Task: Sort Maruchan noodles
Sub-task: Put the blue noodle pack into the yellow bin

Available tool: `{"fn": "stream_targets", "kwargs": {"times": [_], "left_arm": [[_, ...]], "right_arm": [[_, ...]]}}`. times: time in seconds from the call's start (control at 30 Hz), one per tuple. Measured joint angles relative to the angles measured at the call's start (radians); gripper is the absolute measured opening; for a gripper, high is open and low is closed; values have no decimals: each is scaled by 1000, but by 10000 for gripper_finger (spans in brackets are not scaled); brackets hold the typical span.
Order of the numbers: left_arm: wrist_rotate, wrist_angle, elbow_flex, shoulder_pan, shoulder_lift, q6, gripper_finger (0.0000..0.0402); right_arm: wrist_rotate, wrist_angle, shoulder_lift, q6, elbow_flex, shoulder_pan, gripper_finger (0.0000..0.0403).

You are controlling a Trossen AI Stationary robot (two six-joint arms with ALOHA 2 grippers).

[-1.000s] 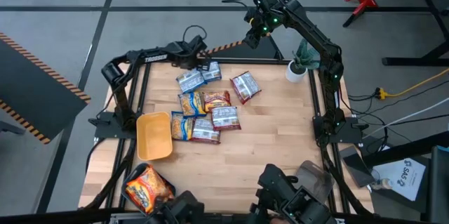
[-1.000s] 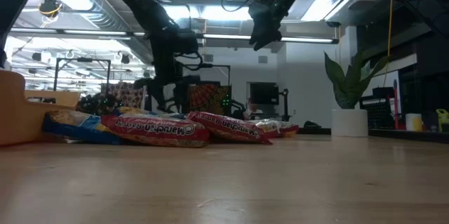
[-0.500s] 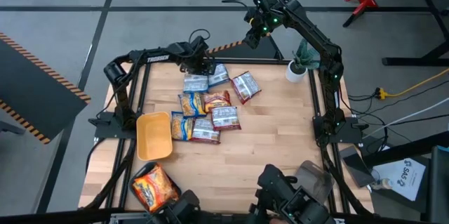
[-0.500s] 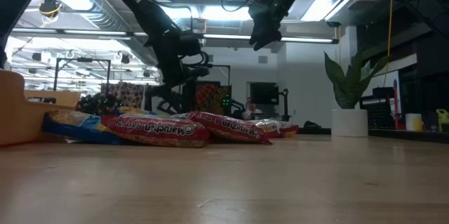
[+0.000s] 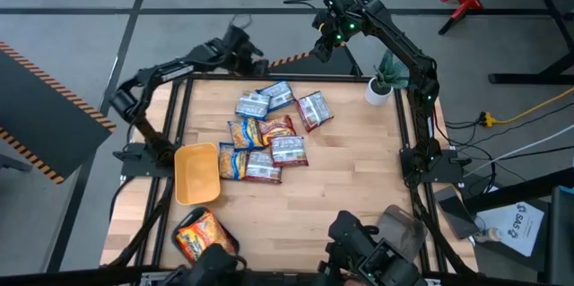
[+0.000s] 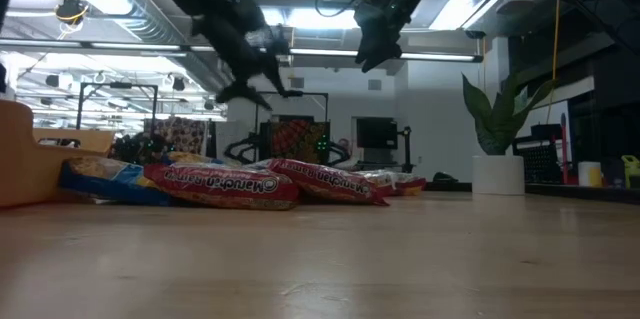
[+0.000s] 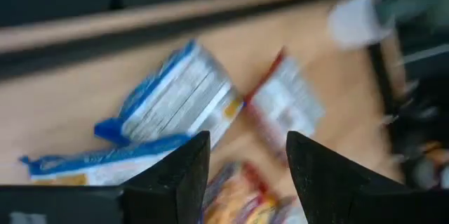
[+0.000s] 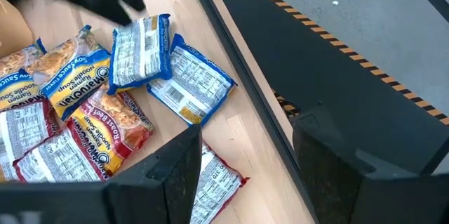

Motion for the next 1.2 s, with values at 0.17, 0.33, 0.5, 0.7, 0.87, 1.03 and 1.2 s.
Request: {"fn": "stream_targets", "kwargs": {"times": [0.17, 0.33, 0.5, 0.7, 0.87, 1.03, 1.2], "left_arm": [[158, 105, 2, -79, -32, -29, 183], [-44, 146, -54, -219, 26, 3, 183], [-26, 330, -144, -246, 131, -9, 183], [-167, 354, -166, -212, 179, 62, 182], [-316, 255, -166, -204, 180, 76, 181], [-411, 242, -166, -204, 177, 11, 181], [-465, 184, -166, -207, 176, -33, 181]], "right_arm": [[0, -4, 0, 0, 0, 1, 211], [0, -23, 0, 0, 0, 0, 211], [0, -23, 0, 0, 0, 0, 211], [0, -23, 0, 7, 0, 1, 211], [0, -26, 0, 8, 0, 1, 211], [0, -39, 0, 8, 0, 1, 211], [0, -39, 0, 8, 0, 1, 211]]}}
